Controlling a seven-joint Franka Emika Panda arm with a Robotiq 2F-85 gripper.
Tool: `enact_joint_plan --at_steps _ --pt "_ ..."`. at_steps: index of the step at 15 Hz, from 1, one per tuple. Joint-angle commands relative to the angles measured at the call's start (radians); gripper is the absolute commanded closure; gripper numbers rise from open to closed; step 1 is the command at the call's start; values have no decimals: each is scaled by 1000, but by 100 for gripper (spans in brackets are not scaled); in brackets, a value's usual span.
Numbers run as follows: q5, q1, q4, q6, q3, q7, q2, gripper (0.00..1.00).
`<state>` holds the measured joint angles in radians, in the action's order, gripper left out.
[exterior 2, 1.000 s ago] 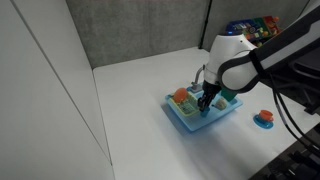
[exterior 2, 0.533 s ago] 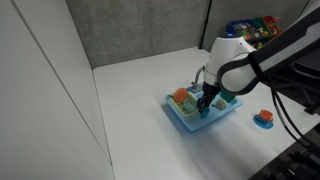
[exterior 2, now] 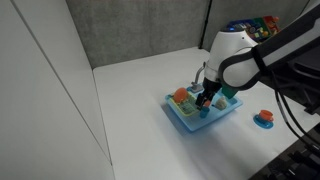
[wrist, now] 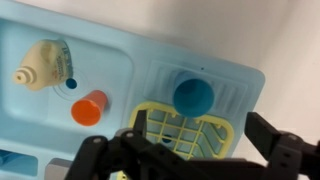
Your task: Remove the blue cup from the drying rack and put it on the sink
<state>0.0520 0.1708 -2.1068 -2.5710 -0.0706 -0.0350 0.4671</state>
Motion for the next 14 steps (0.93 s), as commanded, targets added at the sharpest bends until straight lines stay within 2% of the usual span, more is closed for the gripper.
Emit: enact_joint_plan --at_steps 1,6,14 --pt "8 -5 -6 102 8 -24 -77 0" --pt "-2 -22 1 238 18 -44 -150 0" --pt "-2 -84 -85 365 37 -35 -310 0"
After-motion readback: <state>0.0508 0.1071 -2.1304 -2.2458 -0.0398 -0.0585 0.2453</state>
